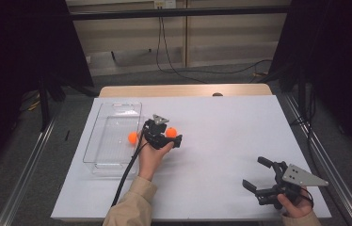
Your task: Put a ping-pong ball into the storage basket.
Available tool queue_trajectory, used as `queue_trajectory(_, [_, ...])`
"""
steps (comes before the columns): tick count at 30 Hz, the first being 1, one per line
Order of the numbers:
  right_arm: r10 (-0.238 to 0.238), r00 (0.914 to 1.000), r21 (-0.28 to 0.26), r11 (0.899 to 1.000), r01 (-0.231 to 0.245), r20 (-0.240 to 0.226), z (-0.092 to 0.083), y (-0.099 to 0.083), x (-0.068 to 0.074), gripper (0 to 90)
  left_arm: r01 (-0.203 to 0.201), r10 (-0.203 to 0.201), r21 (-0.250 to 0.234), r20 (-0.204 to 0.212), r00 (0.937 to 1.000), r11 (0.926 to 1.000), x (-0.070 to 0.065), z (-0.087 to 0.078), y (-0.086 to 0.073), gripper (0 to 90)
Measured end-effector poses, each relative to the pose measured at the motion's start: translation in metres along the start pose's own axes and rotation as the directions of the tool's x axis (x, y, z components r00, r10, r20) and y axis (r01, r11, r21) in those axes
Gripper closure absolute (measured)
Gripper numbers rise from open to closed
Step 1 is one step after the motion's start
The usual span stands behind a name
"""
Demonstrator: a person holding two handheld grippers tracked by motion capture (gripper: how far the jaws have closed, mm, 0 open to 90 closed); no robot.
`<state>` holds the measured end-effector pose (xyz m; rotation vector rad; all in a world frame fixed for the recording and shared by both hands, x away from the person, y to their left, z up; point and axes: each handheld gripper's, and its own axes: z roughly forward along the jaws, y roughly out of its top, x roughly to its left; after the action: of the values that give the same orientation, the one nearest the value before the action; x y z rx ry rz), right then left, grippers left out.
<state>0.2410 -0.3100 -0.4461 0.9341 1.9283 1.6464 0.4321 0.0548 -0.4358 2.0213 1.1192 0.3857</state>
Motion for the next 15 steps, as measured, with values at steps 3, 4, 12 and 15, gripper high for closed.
queue_trajectory(3, [0.001,1.0,-0.001,1.0,-0.001,-0.001,0.0005,-0.0001,-0.0001,1.3,-0.003,0.003,-0.004,0.0,1.0,1.0,0.0005,-0.0008,0.0004,9.3])
queue_trajectory(4, [0.001,1.0,-0.001,1.0,-0.001,-0.002,0.0006,-0.0001,0.0001,1.3,-0.001,0.001,-0.004,0.0,1.0,1.0,0.0005,-0.0007,0.0004,9.2])
queue_trajectory(12, [0.0,1.0,0.0,1.0,0.0,-0.002,0.0004,-0.0003,0.0005,1.3,0.001,-0.001,-0.004,0.004,1.0,1.0,0.0012,0.0006,0.0001,9.2])
queue_trajectory(15, [-0.002,1.0,0.0,1.0,0.002,-0.003,0.0002,-0.0005,0.0005,1.3,-0.002,0.002,-0.004,0.002,1.0,1.0,0.002,0.0003,0.0002,9.2])
